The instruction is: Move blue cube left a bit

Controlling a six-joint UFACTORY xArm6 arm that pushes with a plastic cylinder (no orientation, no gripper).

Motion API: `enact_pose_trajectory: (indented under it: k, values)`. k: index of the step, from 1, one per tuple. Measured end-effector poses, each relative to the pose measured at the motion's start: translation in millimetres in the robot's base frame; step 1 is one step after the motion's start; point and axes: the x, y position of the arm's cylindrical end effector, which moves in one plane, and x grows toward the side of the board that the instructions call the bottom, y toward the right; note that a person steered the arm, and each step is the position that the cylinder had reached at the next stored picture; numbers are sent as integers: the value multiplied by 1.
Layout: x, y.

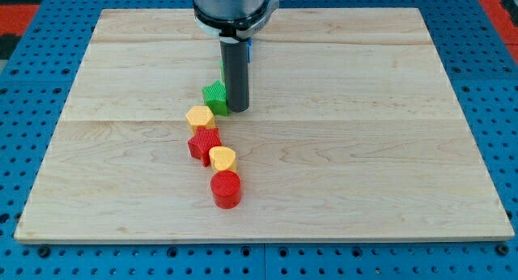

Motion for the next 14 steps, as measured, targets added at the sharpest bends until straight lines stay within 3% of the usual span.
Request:
enact_pose_trajectory:
  k: [3, 5, 7, 10, 14]
  values:
    - [-26, 28]
    - [-116, 108]
    - [-112, 58]
    - [-144, 32]
    - [-141, 29]
